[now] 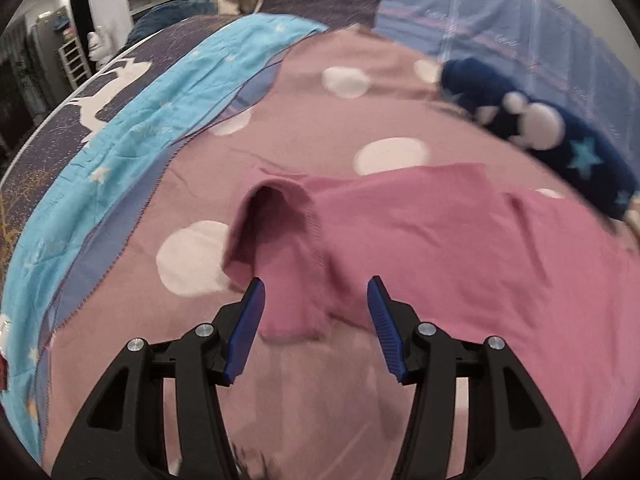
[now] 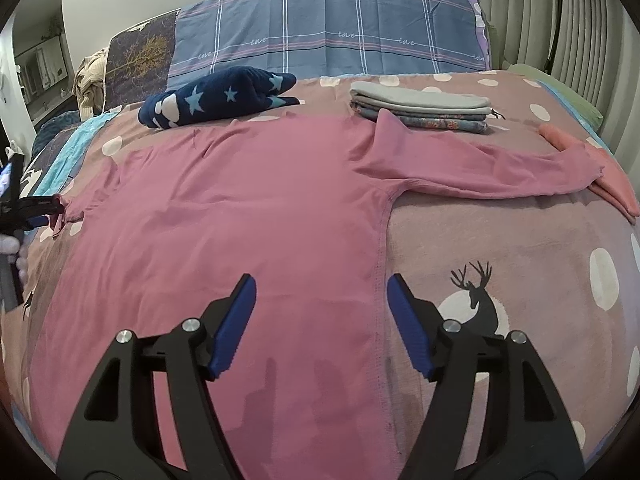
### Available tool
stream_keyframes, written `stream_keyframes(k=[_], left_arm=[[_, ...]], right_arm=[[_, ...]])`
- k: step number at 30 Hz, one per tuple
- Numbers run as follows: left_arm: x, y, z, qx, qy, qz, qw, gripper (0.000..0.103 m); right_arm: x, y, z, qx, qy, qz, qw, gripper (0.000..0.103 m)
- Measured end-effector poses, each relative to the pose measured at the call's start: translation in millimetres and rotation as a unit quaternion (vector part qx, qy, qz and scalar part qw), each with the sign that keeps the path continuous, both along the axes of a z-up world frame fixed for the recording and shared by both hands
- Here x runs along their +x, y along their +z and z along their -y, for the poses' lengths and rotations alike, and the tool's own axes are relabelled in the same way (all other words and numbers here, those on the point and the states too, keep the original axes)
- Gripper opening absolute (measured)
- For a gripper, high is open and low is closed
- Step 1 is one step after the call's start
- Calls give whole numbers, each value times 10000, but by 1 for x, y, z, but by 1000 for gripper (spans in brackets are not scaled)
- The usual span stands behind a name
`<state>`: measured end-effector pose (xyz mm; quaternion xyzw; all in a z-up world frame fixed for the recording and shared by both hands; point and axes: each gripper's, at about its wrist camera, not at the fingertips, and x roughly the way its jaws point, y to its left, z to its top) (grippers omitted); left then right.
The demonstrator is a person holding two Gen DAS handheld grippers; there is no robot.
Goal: Fold small clothes
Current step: 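Grasp the pink shirt's sleeve cuff with the left gripper, then fold the held sleeve across the shirt body and open the left gripper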
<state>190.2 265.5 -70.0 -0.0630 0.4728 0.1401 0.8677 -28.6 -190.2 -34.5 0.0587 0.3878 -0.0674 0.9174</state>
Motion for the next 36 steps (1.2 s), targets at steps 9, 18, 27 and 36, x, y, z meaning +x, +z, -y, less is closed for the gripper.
stream_keyframes(k=[9, 18, 27, 36], left_arm=[[-2, 37, -25, -2016, -251, 510, 9778, 4], [-36, 131, 106, -3576, -2020, 1497, 8994, 4], [-72, 102, 203, -2957, -2992, 1125, 9002, 51], [-94, 58, 122, 42, -2214, 1317, 9663, 64]], right_arm=[[6, 0, 11, -95, -146, -12, 9998, 70], [23, 8, -2, -142, 151, 174, 9996, 70], [27, 15, 7, -159, 244, 215, 9993, 72], [73, 13, 1, 642, 1272, -91, 9898, 40]])
